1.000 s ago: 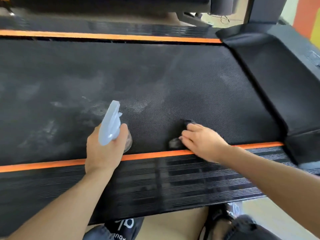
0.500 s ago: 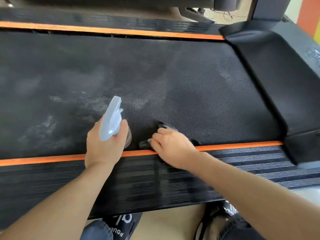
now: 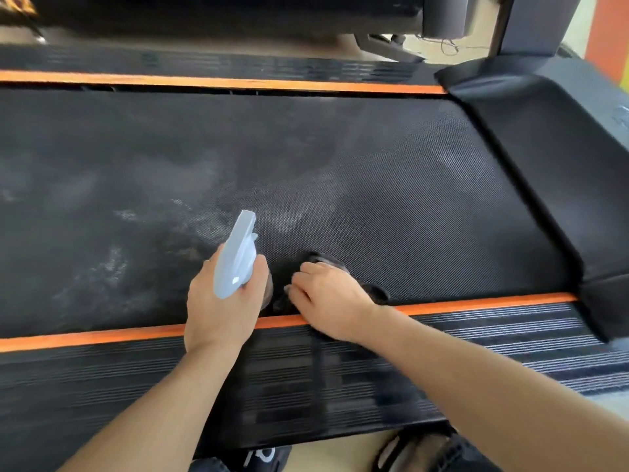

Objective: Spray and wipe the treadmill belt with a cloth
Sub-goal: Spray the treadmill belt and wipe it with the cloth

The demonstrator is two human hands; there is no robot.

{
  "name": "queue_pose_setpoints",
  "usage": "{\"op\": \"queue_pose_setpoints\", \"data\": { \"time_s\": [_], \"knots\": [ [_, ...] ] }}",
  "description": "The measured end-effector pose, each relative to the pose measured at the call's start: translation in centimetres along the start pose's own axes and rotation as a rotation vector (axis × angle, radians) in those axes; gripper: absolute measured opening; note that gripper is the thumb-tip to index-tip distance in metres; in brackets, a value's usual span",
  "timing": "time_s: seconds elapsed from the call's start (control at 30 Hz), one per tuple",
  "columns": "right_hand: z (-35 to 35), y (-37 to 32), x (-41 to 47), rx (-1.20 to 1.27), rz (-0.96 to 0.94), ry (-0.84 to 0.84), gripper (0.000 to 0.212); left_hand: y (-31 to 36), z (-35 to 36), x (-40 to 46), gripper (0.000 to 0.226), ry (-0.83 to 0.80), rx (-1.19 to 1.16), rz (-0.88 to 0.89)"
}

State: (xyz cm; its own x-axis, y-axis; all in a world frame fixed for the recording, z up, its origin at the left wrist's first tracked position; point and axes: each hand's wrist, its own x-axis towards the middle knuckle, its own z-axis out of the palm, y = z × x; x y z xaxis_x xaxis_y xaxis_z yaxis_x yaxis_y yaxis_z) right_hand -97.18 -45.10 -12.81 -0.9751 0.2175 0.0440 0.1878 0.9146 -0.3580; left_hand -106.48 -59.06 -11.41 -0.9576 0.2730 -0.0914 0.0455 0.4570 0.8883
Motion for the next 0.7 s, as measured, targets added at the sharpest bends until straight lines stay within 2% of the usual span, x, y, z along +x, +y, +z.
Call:
{"op": "queue_pose_setpoints", "data": {
  "time_s": [0.07, 0.1, 0.23, 0.3, 0.47, 0.6, 0.7],
  "knots": [
    [0.1, 2.2, 0.3, -0.065, -0.088, 0.006, 0.036, 0.5, -0.1, 0.3, 0.016, -0.014, 0.017, 0.011],
    [0.0, 3.9, 0.2, -0.109, -0.067, 0.040, 0.037, 1.0, -0.2, 0.5, 0.014, -0.041, 0.033, 0.019],
    [-1.2, 9.5, -0.2, -0.286, 0.389, 0.279, 0.045, 4.5, -0.4, 2.5, 0.050, -0.175, 0.059, 0.130],
    [-1.1, 9.8, -0.5, -0.313, 0.509, 0.355, 0.042, 5.7, -0.1, 3.7, 0.056, -0.257, 0.137, 0.117],
    [-0.9, 9.0, 0.1, -0.330, 0.614, 0.304, 0.033, 6.6, 0.6, 4.3, 0.026, -0.404, 0.158, -0.066],
    [-0.9, 9.1, 0.4, -0.333, 0.635, 0.311, 0.033, 7.9, 0.7, 4.3, 0.031, -0.540, 0.110, -0.197],
    [-0.9, 9.3, 0.5, -0.326, 0.619, 0.321, 0.032, 7.7, 1.0, 4.1, 0.033, -0.524, 0.177, -0.201]
  ]
}}
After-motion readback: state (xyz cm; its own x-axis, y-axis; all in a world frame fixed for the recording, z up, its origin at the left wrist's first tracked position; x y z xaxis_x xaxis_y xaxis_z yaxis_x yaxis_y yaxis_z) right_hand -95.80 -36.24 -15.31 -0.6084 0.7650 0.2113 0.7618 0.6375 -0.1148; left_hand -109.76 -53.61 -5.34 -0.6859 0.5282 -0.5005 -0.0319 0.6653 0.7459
